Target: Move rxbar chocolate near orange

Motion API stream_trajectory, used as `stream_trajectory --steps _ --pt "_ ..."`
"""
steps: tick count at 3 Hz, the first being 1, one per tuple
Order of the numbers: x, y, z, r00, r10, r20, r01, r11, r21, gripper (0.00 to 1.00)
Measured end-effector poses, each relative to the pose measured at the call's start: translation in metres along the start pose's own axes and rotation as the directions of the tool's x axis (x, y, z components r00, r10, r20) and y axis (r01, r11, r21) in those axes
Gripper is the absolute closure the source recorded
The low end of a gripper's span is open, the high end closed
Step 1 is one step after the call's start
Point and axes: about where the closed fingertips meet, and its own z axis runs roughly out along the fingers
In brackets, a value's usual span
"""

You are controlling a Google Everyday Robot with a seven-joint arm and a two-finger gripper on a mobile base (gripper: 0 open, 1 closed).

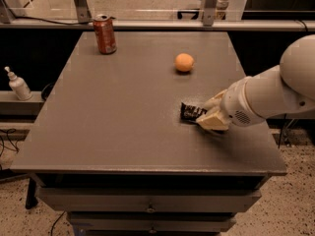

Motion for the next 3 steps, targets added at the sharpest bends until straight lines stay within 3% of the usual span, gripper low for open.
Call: stream_trajectory --steps 1,3 --pt "-0.003 -0.001 -0.004 1.000 -0.002 0.000 0.002 1.0000 0.006 1.00" --pt "-0.025 -0.035 -0.019 0.999 -0.045 0.015 0.044 0.9956 0.083 1.00"
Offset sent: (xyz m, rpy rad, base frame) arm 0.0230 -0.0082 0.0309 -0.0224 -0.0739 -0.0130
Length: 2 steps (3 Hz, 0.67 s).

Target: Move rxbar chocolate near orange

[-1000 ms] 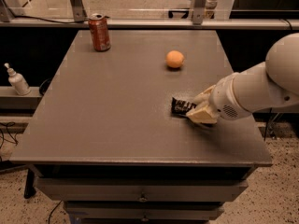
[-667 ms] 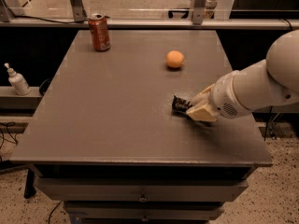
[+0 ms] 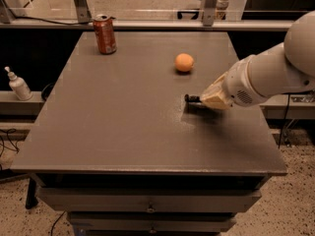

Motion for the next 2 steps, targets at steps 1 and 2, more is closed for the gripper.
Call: stream_trajectory --steps 1,2 --pt "-0.013 -0.038 -0.007 0.999 -0.034 0.006 0.034 0.9963 0.079 1.00" --pt "-0.022 -0.085 -0.016 0.996 -0.087 0.002 0.085 0.9821 0.168 1.00"
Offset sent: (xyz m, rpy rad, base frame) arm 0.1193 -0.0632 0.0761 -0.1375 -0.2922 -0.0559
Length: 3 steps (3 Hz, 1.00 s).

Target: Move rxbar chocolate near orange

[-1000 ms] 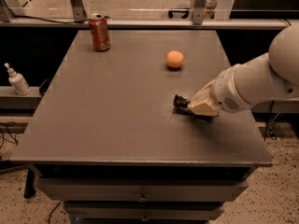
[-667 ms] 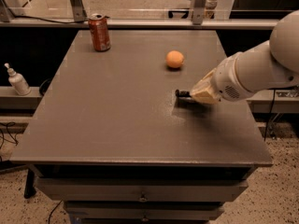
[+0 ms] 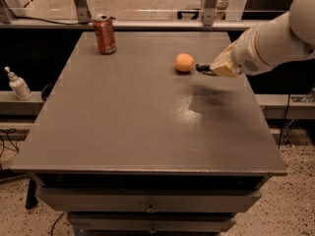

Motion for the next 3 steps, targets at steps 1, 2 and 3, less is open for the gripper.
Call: stream_trajectory --steps 1,2,3 --pt "0.001 -0.031 0.005 0.999 -0.044 0.001 0.044 0.9981 0.042 1.00" --pt "0.009 -0.041 0.020 0.997 -0.075 0.003 0.075 0.9965 0.038 1.00" --pt "0.009 -0.041 0.036 0.995 -0.100 0.022 0.099 0.9949 0.020 1.00"
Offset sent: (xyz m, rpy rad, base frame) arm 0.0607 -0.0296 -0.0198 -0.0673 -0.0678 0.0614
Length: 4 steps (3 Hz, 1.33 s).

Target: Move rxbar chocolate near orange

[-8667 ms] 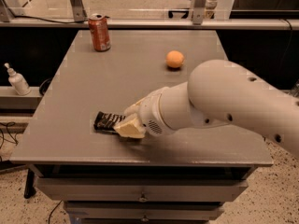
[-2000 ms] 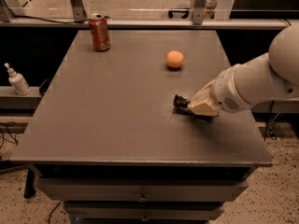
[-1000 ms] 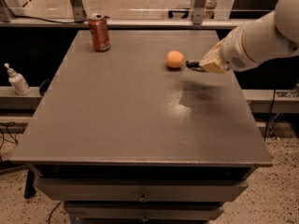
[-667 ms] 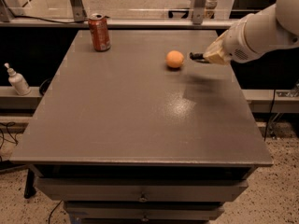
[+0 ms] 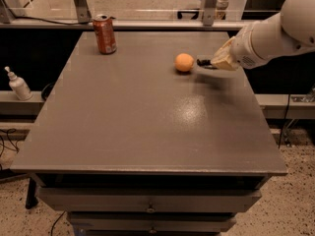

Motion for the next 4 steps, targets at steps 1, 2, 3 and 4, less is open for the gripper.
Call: stream_trajectory --steps 1,2,3,4 --pt "-0.003 0.008 0.014 1.000 -0.011 0.005 0.011 0.9997 -0.024 0.82" --pt "0.001 0.017 0.022 1.000 -0.009 -0.002 0.009 0.9991 -0.041 0.59" --pt "0.004 0.024 0.027 1.000 -0.005 -0.004 0.005 0.9988 -0.048 0.35" --pt "0.006 0.028 0.029 1.000 -0.005 -0.006 0.005 0.9985 -0.055 0.12"
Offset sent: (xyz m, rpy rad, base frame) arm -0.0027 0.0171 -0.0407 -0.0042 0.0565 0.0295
